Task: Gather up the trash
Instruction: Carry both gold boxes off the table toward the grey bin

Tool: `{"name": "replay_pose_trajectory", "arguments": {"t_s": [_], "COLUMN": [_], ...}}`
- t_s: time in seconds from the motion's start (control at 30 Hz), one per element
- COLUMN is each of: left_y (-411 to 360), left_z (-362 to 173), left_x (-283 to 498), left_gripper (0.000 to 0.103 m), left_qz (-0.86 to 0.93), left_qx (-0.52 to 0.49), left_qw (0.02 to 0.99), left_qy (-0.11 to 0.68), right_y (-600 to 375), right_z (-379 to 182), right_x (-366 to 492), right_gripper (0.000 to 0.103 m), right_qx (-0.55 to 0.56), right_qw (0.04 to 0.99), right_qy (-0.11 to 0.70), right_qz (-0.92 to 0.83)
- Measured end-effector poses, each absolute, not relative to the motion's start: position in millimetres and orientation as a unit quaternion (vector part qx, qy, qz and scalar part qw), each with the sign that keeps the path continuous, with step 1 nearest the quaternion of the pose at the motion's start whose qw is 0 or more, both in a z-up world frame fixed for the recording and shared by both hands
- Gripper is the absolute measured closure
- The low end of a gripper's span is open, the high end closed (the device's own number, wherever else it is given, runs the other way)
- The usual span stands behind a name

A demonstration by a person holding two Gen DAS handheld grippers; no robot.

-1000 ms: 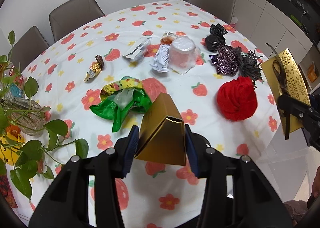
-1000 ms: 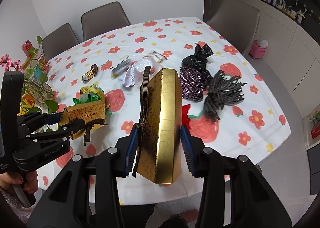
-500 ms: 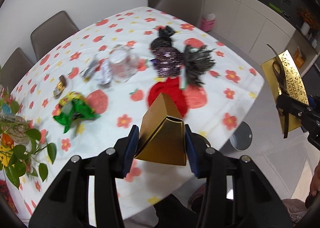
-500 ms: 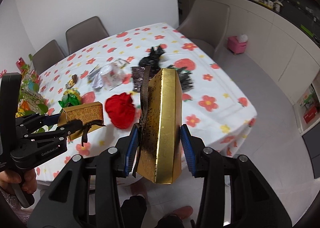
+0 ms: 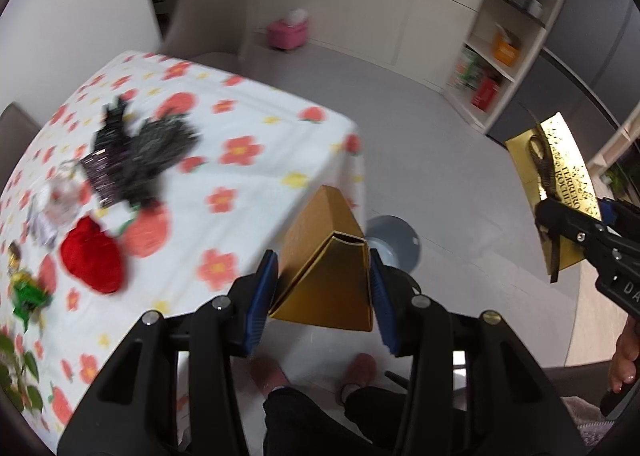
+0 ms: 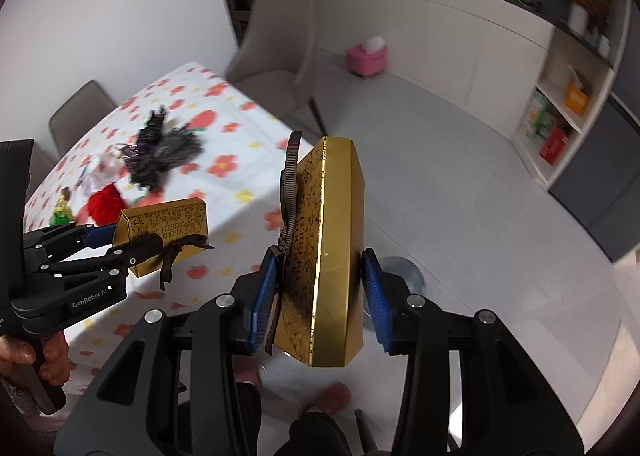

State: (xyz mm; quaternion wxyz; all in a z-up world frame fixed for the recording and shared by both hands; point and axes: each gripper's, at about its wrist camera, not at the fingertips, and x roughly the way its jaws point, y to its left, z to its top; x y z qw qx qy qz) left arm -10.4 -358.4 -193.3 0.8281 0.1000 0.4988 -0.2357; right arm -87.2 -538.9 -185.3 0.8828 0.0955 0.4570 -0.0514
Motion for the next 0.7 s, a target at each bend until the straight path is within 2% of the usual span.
{"name": "replay_pose_trajectory", "arguments": {"t_s": [0.33, 0.53, 0.7], "left_y": [-467, -518, -554], "left_z": [-244, -304, -377], "left_x": [3, 31, 56], "left_gripper": [0.058, 0.058, 0.058], "left_qz": [-0.338, -0.373, -0.388], "left_qx": [0.148, 0.175, 0.186], "left_qw": [0.765, 0.743, 0.74], "left_qy": [0.527, 0.527, 0.517], "right_y": [-608, -639, -662], "right_z": [-244, -316, -395], "right_x": [-100, -78, -56], "right_gripper": [0.063, 0.063, 0.063], "right_qx": [0.16, 0.187, 0.206], "right_qw": [0.85, 0.831, 0.823], "right_qy": [0.487, 0.502, 0.502], "right_qz": [-0.125, -0.149, -0.167]}}
